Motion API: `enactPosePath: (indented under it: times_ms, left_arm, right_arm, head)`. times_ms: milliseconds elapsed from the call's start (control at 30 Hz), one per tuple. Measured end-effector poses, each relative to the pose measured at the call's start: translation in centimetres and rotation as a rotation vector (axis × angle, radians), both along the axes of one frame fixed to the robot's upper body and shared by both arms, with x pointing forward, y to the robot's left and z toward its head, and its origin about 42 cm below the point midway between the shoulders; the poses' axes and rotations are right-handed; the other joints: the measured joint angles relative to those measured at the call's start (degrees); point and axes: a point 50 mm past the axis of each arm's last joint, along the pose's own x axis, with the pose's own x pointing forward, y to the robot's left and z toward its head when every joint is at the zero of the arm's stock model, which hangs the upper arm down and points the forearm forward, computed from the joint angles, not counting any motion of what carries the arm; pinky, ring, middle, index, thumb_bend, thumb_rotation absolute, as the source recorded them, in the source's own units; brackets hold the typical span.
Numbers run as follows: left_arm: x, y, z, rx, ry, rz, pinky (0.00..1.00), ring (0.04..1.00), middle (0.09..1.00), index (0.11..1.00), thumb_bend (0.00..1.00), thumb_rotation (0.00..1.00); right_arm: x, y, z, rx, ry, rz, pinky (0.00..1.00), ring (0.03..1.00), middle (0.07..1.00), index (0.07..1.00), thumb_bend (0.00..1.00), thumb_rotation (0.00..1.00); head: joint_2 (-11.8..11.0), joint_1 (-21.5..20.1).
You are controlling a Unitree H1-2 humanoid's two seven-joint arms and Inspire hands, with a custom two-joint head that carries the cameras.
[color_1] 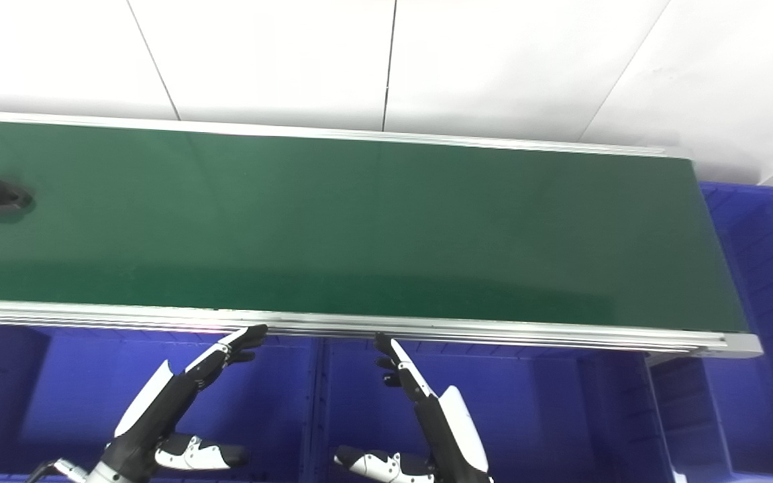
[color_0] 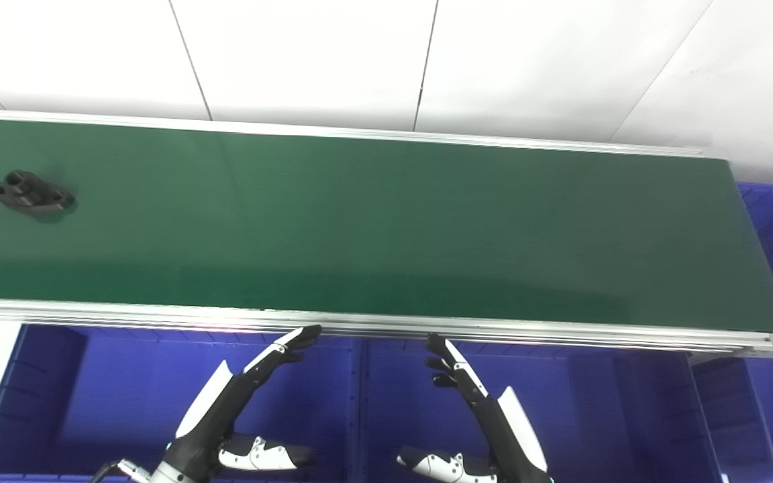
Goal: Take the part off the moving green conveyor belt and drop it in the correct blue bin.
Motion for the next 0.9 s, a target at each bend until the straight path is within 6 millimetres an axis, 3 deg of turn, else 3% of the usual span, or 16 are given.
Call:
enactPosePath:
  times_ms: [900]
  left_arm:
    - [-0.03,0.05,0.01,0.001,0.001,0.001,0.84,0.893,0.913,0.896,0.84,0.62]
  right_arm:
    - [-0.04,-0.03,-0.01,0.001,0.002,-0.003,0.78,0.866,0.921,0.954,0.7,0.49]
  head:
    - [-0.6,0.4]
